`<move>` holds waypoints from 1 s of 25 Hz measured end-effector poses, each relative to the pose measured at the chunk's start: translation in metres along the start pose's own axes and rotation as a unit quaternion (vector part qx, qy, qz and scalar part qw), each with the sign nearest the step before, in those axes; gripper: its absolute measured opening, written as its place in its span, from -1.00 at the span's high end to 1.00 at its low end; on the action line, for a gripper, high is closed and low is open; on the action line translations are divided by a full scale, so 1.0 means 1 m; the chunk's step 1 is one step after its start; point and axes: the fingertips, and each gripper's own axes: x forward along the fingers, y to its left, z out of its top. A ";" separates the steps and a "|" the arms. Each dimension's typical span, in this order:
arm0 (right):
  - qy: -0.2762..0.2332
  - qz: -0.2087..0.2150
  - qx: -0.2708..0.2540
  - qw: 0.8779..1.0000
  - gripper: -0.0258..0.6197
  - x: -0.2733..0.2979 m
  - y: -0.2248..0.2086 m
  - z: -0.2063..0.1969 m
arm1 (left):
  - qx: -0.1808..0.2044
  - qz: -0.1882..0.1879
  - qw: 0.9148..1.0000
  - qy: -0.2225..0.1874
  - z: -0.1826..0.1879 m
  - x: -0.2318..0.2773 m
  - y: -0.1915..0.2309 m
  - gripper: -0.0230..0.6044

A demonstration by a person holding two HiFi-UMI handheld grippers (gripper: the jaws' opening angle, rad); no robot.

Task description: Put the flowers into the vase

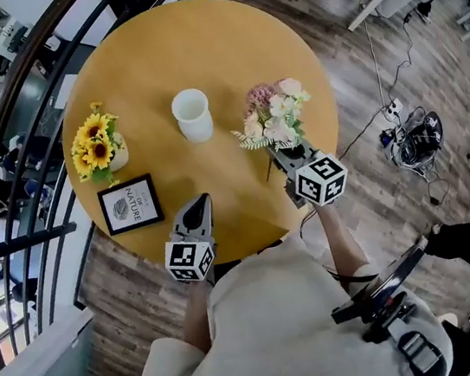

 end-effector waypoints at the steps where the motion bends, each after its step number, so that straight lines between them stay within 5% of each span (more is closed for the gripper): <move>1: -0.027 0.010 0.022 0.999 0.72 -0.004 0.000 0.013 | 0.000 0.000 1.000 -0.001 0.001 0.000 -0.001 0.91; 5: -0.089 0.036 0.037 0.995 0.72 -0.008 0.009 0.051 | 0.001 0.001 1.000 -0.004 0.001 -0.001 -0.002 0.91; 9: -0.145 0.069 -0.002 0.987 0.72 -0.006 0.039 0.110 | 0.000 0.008 1.000 -0.010 0.003 -0.004 0.001 0.91; 17: -0.256 0.145 -0.102 0.950 0.72 0.011 0.113 0.241 | -0.004 0.040 0.999 -0.027 0.008 -0.020 0.017 0.91; 21: -0.268 0.159 -0.130 0.941 0.72 0.026 0.128 0.263 | -0.009 0.063 0.997 -0.032 0.009 -0.029 0.023 0.91; 25: -0.254 0.162 -0.132 0.944 0.72 0.046 0.121 0.254 | -0.014 0.084 0.996 -0.035 0.010 -0.034 0.027 0.91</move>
